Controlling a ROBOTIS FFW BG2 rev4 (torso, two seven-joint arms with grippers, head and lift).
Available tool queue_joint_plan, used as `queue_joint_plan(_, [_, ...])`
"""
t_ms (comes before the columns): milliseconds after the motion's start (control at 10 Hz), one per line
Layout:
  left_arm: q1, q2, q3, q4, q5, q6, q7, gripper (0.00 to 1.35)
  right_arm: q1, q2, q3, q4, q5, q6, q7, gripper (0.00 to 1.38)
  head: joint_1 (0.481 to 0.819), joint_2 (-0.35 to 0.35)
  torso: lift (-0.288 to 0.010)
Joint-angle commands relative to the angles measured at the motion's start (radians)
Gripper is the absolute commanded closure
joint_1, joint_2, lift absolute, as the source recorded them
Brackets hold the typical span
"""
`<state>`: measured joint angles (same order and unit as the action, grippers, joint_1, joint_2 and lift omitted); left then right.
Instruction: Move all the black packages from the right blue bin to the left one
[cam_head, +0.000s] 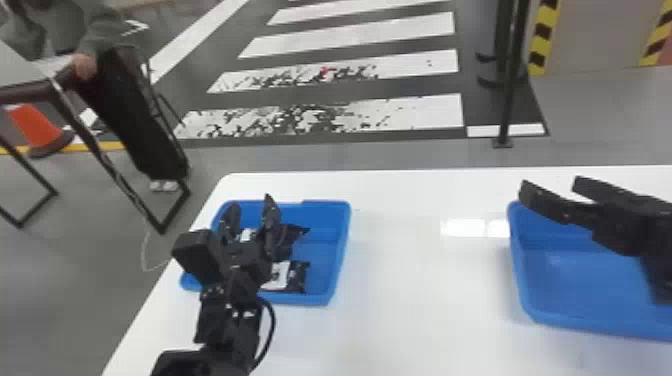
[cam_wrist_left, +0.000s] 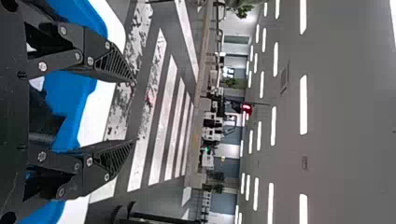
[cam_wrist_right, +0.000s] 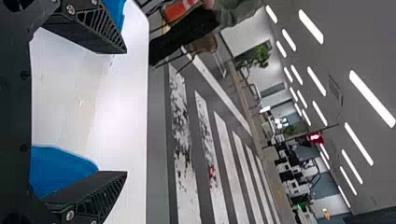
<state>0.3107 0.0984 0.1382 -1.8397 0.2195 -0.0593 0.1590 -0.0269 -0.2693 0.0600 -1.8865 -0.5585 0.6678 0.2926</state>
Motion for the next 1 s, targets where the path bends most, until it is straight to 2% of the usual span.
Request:
queue_joint_plan(0, [-0.001,0.004,-0.023,-0.002,0.022,-0.066,-0.001,0.13,0.019,0.007,-0.05,-0.117,0.148,0.147,-0.041,0.09,0.695,0.254,-0.132])
queue_joint_plan(200, [-0.011,0.004,-0.048,-0.005,0.03,-0.117,-0.001,0.14,0.044,0.019,-0.094,-0.23,0.273,0.368,-0.141,0.09,0.695,0.181,-0.132])
queue_joint_plan(400, [-0.009,0.006,-0.064,-0.007,0.036,-0.152,-0.001,0.15,0.034,0.024,-0.112,-0.265,0.289,0.608,-0.247,0.09,0.695,0.124,-0.132])
queue_joint_plan(500, [-0.009,0.006,-0.072,-0.01,0.044,-0.154,-0.001,0.16,0.012,0.024,-0.112,-0.233,0.295,0.675,-0.288,0.09,0.695,0.096,-0.132])
queue_joint_plan(700, [-0.009,0.006,-0.08,-0.012,0.046,-0.154,-0.001,0.16,-0.047,0.022,-0.12,-0.088,0.287,0.689,-0.296,0.09,0.695,0.055,-0.132])
queue_joint_plan(900, [-0.009,0.006,-0.084,-0.012,0.046,-0.154,-0.001,0.16,-0.076,0.021,-0.12,-0.009,0.285,0.692,-0.299,0.09,0.695,0.032,-0.132])
